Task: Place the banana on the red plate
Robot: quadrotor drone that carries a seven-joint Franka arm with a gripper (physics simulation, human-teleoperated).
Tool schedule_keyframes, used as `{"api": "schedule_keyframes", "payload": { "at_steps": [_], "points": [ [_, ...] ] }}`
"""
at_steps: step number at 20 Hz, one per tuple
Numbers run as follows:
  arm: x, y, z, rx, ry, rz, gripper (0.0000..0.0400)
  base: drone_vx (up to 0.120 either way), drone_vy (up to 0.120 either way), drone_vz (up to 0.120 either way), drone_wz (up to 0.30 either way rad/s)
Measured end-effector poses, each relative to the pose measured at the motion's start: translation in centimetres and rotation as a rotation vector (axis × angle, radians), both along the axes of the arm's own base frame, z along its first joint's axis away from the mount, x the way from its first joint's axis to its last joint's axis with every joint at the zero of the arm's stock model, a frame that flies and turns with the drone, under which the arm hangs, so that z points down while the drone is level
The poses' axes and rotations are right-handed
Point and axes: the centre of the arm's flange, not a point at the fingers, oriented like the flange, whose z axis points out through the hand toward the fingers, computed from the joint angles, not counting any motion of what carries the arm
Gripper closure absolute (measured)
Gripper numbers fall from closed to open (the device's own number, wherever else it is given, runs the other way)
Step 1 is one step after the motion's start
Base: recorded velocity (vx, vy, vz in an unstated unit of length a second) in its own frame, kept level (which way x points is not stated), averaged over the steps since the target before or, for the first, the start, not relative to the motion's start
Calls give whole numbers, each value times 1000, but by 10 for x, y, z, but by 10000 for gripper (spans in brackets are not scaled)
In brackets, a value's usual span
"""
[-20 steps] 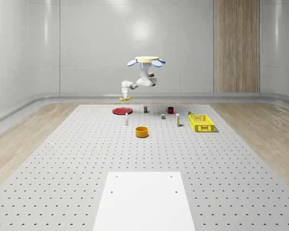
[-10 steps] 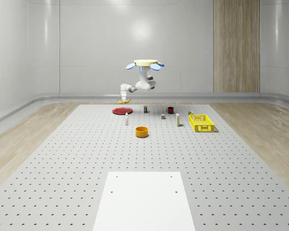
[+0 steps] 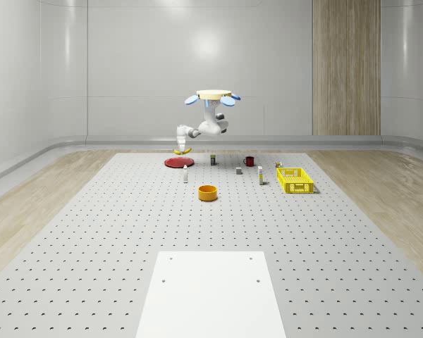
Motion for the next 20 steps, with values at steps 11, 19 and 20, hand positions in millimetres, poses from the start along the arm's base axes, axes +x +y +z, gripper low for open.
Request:
{"api": "schedule_keyframes", "payload": {
  "at_steps": [11, 19, 20],
  "points": [
    [0, 0, 0, 0, 0, 0, 199, 0, -113, 0, 0],
    [0, 0, 0, 0, 0, 0, 199, 0, -120, 0, 0],
    [0, 0, 0, 0, 0, 0, 199, 0, -120, 0, 0]
  ]
}}
